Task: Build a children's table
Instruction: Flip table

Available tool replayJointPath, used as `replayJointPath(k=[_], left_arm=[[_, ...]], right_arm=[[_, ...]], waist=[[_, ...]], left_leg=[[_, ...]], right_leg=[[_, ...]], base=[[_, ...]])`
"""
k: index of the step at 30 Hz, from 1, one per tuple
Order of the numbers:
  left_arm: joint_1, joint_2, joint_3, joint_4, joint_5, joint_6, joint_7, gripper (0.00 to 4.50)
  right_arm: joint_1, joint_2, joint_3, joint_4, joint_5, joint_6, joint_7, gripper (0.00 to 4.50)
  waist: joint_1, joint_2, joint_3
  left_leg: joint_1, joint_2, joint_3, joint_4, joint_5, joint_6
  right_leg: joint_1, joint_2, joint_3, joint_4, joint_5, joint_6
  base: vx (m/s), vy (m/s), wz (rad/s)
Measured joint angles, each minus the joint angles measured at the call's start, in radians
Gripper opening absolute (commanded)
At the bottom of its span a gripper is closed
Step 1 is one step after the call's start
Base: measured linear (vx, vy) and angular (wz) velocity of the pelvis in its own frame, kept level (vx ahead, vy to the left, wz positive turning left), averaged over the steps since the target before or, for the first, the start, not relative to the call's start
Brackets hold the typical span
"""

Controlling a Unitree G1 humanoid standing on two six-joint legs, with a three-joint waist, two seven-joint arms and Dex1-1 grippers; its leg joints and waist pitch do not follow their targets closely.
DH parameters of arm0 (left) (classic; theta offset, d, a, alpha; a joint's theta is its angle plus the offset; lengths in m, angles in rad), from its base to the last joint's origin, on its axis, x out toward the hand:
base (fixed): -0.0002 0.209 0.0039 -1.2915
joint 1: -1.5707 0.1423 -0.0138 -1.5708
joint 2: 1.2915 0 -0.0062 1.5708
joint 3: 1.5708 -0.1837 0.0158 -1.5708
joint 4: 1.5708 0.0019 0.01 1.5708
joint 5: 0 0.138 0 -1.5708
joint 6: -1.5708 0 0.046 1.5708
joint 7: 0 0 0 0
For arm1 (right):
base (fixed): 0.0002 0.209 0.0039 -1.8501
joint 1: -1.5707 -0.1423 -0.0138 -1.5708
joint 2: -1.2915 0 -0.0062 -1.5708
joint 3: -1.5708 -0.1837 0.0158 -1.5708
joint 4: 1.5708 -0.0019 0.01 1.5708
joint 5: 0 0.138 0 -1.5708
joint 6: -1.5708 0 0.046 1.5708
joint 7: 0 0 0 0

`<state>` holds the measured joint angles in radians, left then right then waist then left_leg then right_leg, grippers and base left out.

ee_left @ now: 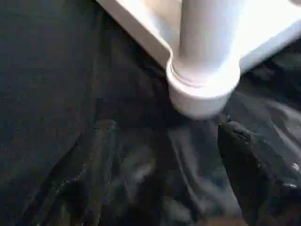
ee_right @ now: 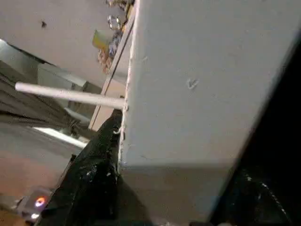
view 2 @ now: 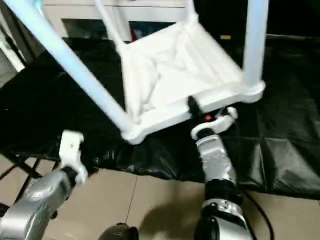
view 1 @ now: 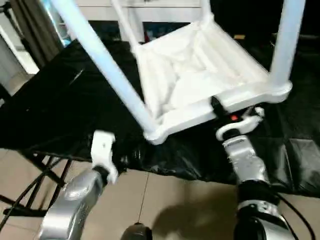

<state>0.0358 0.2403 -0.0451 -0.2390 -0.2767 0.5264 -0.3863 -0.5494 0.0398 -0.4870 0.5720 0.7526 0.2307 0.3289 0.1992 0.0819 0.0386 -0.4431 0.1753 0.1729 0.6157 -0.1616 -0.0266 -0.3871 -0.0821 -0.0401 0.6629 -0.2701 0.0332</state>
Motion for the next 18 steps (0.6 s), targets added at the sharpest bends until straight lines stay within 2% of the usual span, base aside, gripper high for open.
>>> replayJointPath(k=[4,7,9,12,14,18], left_arm=[[0.003,0.04,-0.06,-0.095,0.002,0.005,-0.048,4.1],[-0.014,0.045,-0.103,-0.114,0.043,-0.055,-0.062,4.1],[-0.048,0.061,-0.137,-0.13,0.076,-0.097,-0.089,4.1],[-0.078,0.063,-0.16,-0.172,0.083,-0.119,-0.111,4.1],[-0.096,0.071,-0.18,-0.193,0.074,-0.115,-0.132,4.1],[-0.159,0.075,-0.2,-0.22,0.081,-0.099,-0.139,4.1]], right_arm=[[0.0,-0.014,0.002,-0.027,-0.014,-0.005,-0.03,2.12],[0.001,-0.027,0.003,-0.056,-0.039,-0.021,-0.057,2.11],[0.001,-0.046,0.008,-0.093,-0.067,-0.044,-0.1,2.11],[0.002,-0.079,0.029,-0.145,-0.12,-0.075,-0.135,2.11],[0.022,-0.113,0.055,-0.187,-0.193,-0.105,-0.176,2.1],[0.047,-0.123,0.072,-0.255,-0.235,-0.113,-0.227,1.97]], waist=[[-0.001,0.0,0.0],[-0.002,0.0,0.0],[0.001,0.0,0.0],[-0.002,0.002,-0.002],[-0.002,0.001,-0.003],[-0.017,0.006,-0.006]], left_leg=[[0.003,-0.001,0.005,0.0,0.0,0.0],[0.004,-0.002,0.009,-0.001,0.0,0.0],[0.004,-0.002,0.011,-0.001,0.001,0.001],[0.007,-0.002,0.017,-0.001,0.001,0.001],[0.006,-0.002,0.018,-0.001,0.001,0.001],[0.007,-0.002,0.019,-0.001,0.001,0.001]], right_leg=[[0.002,-0.004,0.0,0.0,0.003,0.003],[0.003,-0.008,0.0,0.0,0.006,0.006],[0.004,-0.009,0.0,0.0,0.007,0.009],[0.005,-0.012,0.002,-0.001,0.008,0.01],[0.006,-0.012,0.002,-0.002,0.008,0.011],[0.005,-0.012,0.004,-0.001,0.01,0.014]], base=[[0.0,0.0,0.0],[0.0,0.0,0.0],[0.0,0.0,0.0],[0.0,0.0,0.0],[0.0,0.0,0.0],[0.0,0.0,0.0]])
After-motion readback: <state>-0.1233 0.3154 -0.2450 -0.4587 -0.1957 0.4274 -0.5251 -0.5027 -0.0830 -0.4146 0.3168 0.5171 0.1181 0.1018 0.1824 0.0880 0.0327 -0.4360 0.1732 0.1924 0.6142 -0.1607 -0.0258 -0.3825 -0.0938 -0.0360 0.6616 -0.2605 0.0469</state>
